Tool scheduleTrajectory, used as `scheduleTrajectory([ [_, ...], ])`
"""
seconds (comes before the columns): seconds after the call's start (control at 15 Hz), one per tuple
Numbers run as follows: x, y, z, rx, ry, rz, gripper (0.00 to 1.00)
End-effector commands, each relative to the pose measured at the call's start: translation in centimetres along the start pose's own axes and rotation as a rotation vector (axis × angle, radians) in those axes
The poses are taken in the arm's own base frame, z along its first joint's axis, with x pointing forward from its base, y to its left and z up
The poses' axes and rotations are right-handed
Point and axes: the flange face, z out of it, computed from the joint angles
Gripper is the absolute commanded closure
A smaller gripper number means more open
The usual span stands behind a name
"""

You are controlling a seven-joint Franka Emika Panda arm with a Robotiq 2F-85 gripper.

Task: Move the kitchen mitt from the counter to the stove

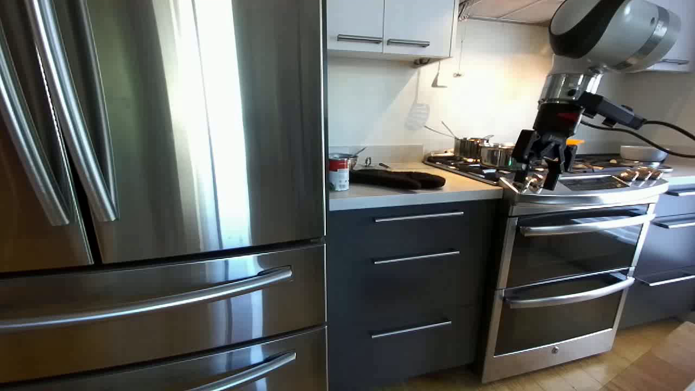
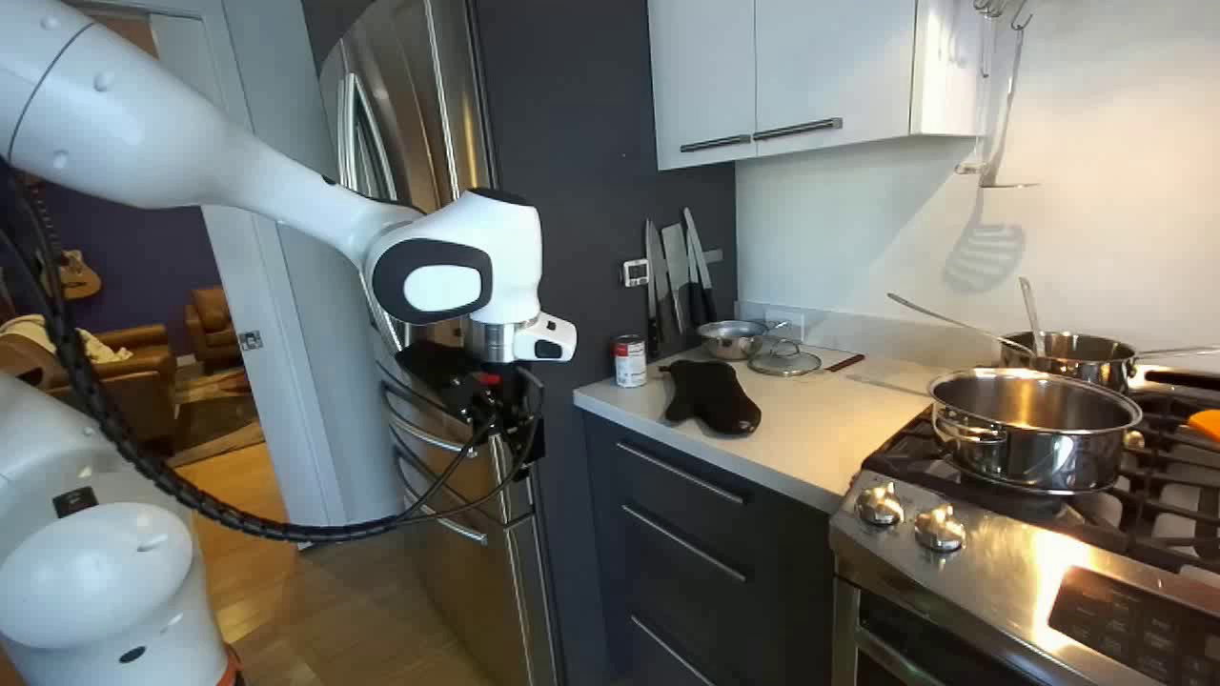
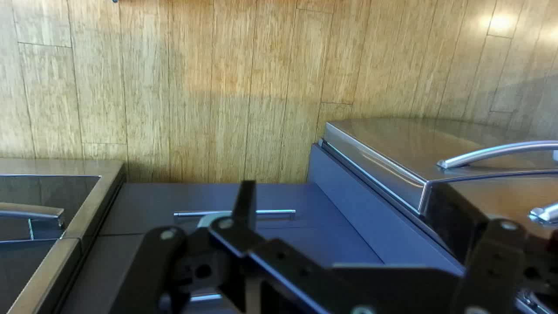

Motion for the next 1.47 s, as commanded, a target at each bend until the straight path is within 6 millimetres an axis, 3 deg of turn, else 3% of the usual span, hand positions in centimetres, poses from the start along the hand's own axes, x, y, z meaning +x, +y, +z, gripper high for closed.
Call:
scheduleTrajectory([
  [0.0,0.0,0.0,0.0,0.000,-0.001,0.000,0.00],
  [0.33,0.0,0.0,0.0,0.000,-0.001,0.000,0.00],
  [0.47,2.1,-1.5,-1.3,-0.024,0.056,-0.074,0.00],
  [0.67,6.5,-4.8,-4.6,-0.059,0.144,-0.196,0.00],
  [0.93,13.5,-7.5,-8.3,-0.164,0.243,-0.320,0.00],
  [1.2,20.5,-7.0,-10.2,-0.263,0.368,-0.405,0.00],
  [1.4,25.0,-5.9,-9.4,-0.269,0.422,-0.432,0.00],
])
